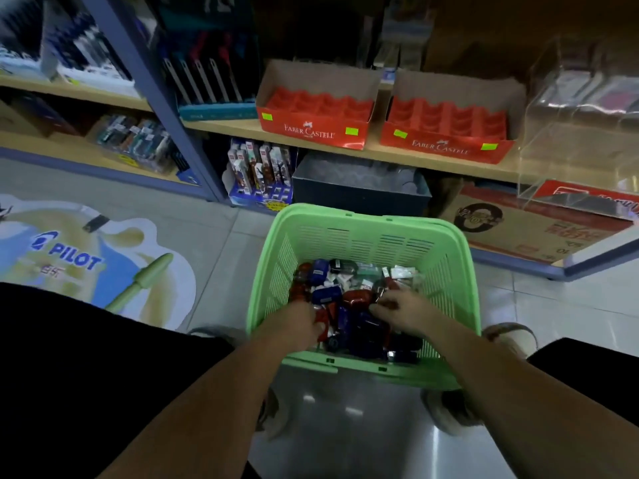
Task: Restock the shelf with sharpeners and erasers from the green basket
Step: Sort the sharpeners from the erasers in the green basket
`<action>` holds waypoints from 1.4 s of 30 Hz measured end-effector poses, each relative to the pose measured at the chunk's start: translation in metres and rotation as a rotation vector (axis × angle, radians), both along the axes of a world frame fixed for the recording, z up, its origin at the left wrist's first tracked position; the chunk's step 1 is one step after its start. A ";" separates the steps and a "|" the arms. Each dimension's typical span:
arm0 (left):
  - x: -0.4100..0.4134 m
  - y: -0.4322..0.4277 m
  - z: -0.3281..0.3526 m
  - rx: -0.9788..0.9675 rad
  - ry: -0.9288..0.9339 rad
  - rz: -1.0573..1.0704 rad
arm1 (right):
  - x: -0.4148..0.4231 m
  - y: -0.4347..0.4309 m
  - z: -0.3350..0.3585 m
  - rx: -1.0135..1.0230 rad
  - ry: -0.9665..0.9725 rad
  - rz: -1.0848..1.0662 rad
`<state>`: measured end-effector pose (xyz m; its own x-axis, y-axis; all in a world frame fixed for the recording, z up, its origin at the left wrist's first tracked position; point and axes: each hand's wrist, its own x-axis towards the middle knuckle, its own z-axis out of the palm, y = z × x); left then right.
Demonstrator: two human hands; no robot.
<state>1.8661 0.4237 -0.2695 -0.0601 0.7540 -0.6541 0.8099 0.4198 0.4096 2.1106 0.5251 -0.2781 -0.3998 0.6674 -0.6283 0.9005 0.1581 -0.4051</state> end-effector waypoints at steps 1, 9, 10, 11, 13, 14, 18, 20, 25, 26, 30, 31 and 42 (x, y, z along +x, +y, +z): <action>0.002 -0.002 -0.001 -0.018 0.025 -0.029 | 0.005 -0.010 -0.008 -0.018 0.021 -0.029; 0.004 -0.002 0.004 -0.057 0.087 -0.041 | 0.017 -0.026 -0.010 -0.052 0.090 -0.210; 0.005 -0.004 0.004 -0.071 0.093 -0.052 | 0.020 -0.029 -0.011 -0.048 0.082 -0.219; 0.007 -0.005 0.004 -0.093 0.096 -0.065 | 0.023 -0.033 -0.012 -0.048 0.070 -0.223; 0.009 -0.006 0.005 -0.163 0.087 -0.100 | 0.026 -0.042 -0.011 -0.076 0.032 -0.205; 0.011 -0.005 0.003 -0.205 0.074 -0.114 | 0.027 -0.046 -0.012 -0.099 0.004 -0.189; 0.015 0.003 0.000 -0.343 -0.004 -0.079 | 0.020 -0.043 -0.020 -0.121 0.014 -0.225; 0.013 0.009 -0.005 -0.323 -0.030 0.039 | 0.005 -0.033 -0.024 -0.070 0.110 -0.282; 0.008 0.034 -0.042 0.284 0.039 0.277 | -0.026 -0.014 -0.037 -0.017 0.157 -0.296; 0.007 0.039 -0.051 0.310 0.026 0.244 | -0.028 -0.012 -0.041 -0.020 0.128 -0.289; 0.001 0.048 -0.086 0.128 -0.036 0.084 | -0.031 -0.007 -0.050 0.007 0.093 -0.135; 0.000 0.049 -0.091 0.089 -0.044 0.071 | -0.031 -0.006 -0.053 0.005 0.153 -0.119; 0.012 0.029 -0.072 0.085 0.147 0.048 | -0.045 -0.024 -0.053 0.131 -0.051 0.275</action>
